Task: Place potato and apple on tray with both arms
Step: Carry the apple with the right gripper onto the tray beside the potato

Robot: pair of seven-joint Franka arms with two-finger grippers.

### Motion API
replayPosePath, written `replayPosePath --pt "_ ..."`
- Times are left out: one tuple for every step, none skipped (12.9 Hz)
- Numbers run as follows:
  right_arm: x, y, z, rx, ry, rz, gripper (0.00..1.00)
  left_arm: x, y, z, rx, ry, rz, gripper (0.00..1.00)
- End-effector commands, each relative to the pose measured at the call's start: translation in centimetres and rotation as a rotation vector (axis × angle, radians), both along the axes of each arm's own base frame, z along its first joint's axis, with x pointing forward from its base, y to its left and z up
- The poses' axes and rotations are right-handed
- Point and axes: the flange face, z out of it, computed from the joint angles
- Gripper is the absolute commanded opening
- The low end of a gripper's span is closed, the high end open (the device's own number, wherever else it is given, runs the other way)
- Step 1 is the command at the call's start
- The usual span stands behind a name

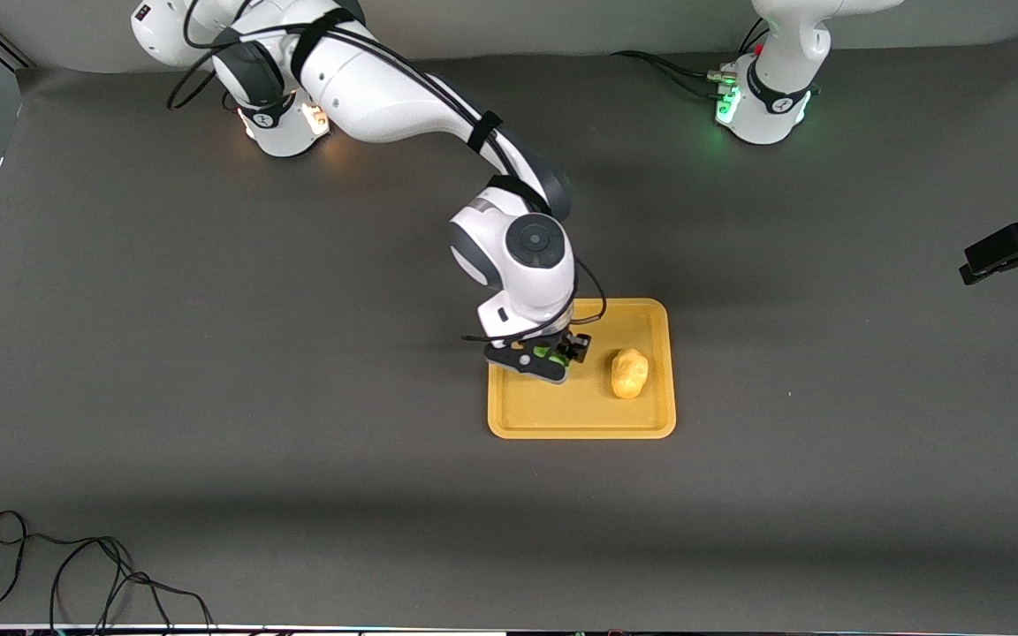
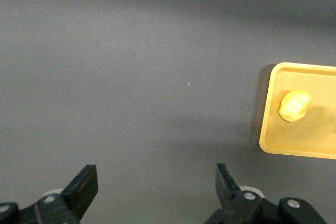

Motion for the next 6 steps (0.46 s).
replayPosePath --pt "0.0 1.2 -2.0 0.016 -0.036 -0.01 0.39 -0.1 -0.5 0.6 0.015 -0.004 0.005 1.0" --pt "-0.5 1.6 -3.1 0.012 -0.036 0.001 0.39 -0.1 -0.5 0.6 0.015 -0.004 0.005 1.0" --pt "-0.5 1.5 -3.5 0.007 -0.035 0.002 0.39 -0.1 -0.5 0.6 0.015 -0.004 0.005 1.0" --pt "-0.6 1.4 -4.0 -0.01 -0.038 0.012 0.39 -0.1 -0.4 0.6 0.015 -0.004 -0.001 1.0" --pt "-0.6 1.3 -4.3 -0.028 -0.05 0.024 0.39 0.0 -0.5 0.5 0.015 -0.002 -0.001 1.0" --pt "-0.6 1.2 -4.8 -0.035 -0.048 0.027 0.39 0.0 -0.5 0.6 0.017 -0.004 0.004 1.0"
